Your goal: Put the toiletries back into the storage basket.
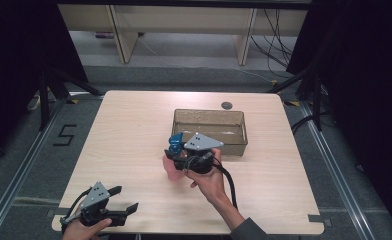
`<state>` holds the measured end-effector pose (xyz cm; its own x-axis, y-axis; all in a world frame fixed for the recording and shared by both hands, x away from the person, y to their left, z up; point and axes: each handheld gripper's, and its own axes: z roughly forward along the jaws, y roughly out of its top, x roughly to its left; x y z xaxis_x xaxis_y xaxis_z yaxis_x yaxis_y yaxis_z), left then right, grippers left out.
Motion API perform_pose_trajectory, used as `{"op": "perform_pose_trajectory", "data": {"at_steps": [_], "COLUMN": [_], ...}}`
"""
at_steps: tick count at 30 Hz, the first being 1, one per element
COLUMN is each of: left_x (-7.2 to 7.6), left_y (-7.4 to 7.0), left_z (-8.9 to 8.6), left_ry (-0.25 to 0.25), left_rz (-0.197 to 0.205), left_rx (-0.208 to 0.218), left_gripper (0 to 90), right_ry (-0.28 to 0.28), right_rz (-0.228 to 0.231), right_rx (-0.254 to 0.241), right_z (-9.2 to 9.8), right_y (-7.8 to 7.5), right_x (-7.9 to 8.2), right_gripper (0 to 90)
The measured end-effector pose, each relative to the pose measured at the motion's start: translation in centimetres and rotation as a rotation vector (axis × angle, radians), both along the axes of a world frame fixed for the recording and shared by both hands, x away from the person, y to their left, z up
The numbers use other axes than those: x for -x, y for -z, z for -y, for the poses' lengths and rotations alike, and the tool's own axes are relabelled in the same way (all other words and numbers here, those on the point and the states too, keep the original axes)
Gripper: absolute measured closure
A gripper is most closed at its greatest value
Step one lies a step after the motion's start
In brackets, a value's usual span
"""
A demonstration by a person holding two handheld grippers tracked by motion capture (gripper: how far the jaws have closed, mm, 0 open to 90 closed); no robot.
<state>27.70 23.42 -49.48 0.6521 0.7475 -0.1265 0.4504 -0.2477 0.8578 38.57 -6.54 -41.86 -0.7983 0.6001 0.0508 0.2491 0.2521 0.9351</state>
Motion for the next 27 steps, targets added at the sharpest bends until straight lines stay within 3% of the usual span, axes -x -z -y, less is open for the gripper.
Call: {"op": "perform_pose_trajectory", "data": {"at_steps": [6, 7, 8, 12, 17, 19, 27], "left_x": [0.0, -0.1, -0.1, -0.1, -0.1, -0.1, 0.0], "left_y": [0.0, 0.1, 0.1, 0.1, 0.1, 0.1, 0.1], "left_z": [0.0, 0.1, 0.1, 0.1, 0.1, 0.0, 0.2], "left_ry": [0.003, 0.001, 0.001, -0.001, 0.001, 0.007, 0.005], "left_rz": [0.000, 0.002, 0.002, 0.002, 0.004, 0.002, -0.007], "left_rx": [-0.007, 0.007, 0.007, 0.010, 0.006, -0.008, -0.017], "left_gripper": [14.7, 14.7, 14.7, 14.7, 14.7, 14.7, 14.7], "right_ry": [0.004, -0.004, 0.015, 0.031, 0.050, 0.065, 0.084], "right_rz": [-0.001, 0.006, -0.009, 0.011, -0.006, 0.018, 0.003], "right_rx": [-0.004, -0.008, -0.011, 0.004, -0.019, -0.003, -0.025], "right_z": [0.9, 1.1, 1.3, 2.0, 3.0, 3.6, 4.8], "right_y": [-1.2, -1.3, -1.4, -1.9, -2.5, -3.1, -3.8], "right_x": [-0.2, -0.3, -0.3, -0.5, -0.6, -0.8, -1.0], "right_gripper": [53.4, 53.4, 53.4, 53.4, 53.4, 53.4, 53.4]}}
